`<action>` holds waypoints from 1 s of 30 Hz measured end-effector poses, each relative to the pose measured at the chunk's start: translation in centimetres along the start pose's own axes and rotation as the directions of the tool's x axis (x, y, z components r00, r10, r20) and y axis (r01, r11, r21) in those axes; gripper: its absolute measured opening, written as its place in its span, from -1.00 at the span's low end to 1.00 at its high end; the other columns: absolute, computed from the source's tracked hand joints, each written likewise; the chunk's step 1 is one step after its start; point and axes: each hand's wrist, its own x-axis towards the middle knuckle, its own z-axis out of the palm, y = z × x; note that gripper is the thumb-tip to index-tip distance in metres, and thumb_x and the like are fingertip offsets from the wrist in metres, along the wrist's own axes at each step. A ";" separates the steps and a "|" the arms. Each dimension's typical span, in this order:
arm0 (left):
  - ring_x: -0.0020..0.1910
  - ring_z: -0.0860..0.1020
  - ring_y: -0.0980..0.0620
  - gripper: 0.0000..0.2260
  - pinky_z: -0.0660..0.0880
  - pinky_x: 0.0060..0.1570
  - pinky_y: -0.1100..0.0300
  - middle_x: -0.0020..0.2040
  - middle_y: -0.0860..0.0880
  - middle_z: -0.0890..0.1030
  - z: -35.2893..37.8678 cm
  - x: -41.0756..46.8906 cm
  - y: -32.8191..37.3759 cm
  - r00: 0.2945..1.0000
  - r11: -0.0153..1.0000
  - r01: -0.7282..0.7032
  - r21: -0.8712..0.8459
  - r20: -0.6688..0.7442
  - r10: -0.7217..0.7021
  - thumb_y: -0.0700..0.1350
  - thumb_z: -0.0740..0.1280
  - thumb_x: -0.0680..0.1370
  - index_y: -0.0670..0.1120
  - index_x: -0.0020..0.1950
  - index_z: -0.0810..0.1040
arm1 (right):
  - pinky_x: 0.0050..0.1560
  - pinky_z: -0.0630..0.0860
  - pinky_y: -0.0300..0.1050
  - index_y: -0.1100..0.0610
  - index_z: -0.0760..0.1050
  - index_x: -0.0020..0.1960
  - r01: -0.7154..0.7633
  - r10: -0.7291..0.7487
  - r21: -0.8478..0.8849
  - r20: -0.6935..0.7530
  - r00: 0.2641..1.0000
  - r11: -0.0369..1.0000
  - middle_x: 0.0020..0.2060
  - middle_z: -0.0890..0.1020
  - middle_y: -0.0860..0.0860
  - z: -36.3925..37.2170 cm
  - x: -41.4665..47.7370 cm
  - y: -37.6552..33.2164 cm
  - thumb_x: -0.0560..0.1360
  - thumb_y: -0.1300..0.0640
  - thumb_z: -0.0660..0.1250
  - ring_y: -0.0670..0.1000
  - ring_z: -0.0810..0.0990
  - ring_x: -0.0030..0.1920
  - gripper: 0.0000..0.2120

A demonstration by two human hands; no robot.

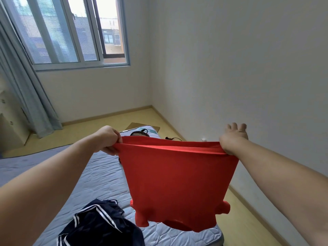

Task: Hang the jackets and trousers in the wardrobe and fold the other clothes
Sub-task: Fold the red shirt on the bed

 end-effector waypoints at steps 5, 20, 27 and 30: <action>-0.38 0.69 -0.11 -0.68 0.48 -0.58 0.22 -0.10 -0.19 0.65 -0.6 1.0 -1.2 1.000 0.998 -0.001 0.062 -0.026 0.002 -0.33 -0.06 0.52 -0.11 -0.02 0.46 | 0.14 0.50 0.06 0.06 0.51 0.31 -0.061 -0.022 0.281 0.283 0.959 0.958 0.32 0.51 0.04 -0.2 1.1 0.8 0.51 0.21 0.23 0.16 0.53 0.29 -0.62; -0.17 0.73 -0.14 -0.52 0.65 -0.29 0.11 -0.14 -0.20 0.73 -0.1 5.5 -7.2 0.932 0.952 0.270 0.142 0.210 -0.295 -0.44 0.00 0.55 -0.21 -0.03 0.72 | -0.06 0.50 -0.16 0.17 0.53 0.20 0.033 -0.233 0.474 0.371 0.899 0.880 0.29 0.57 0.14 -0.6 6.2 -2.1 0.67 0.16 0.19 0.11 0.58 0.20 -0.79; -0.14 0.73 -0.18 -0.69 0.68 -0.23 0.05 -0.09 -0.27 0.71 3.4 12.0 -10.1 0.916 0.881 0.391 -0.265 0.018 -0.401 -0.45 0.17 0.57 -0.32 -0.12 0.71 | -0.52 0.40 -0.25 0.23 0.54 -0.14 -0.306 -0.330 0.748 0.568 0.754 0.588 -0.32 0.63 0.10 1.2 15.8 -5.2 0.55 0.24 0.20 0.00 0.55 -0.47 -0.82; -0.17 0.71 -0.24 -0.63 0.68 -0.27 0.04 -0.14 -0.30 0.70 5.4 15.5 -10.9 0.880 0.851 0.360 -0.382 -0.164 -0.446 -0.49 0.14 0.55 -0.28 -0.24 0.70 | -0.65 0.39 -0.23 0.30 0.47 -0.23 -0.350 -0.213 0.899 0.408 0.888 0.265 -0.55 0.57 0.16 1.5 22.1 -8.4 0.52 0.39 0.19 0.08 0.53 -0.64 -0.83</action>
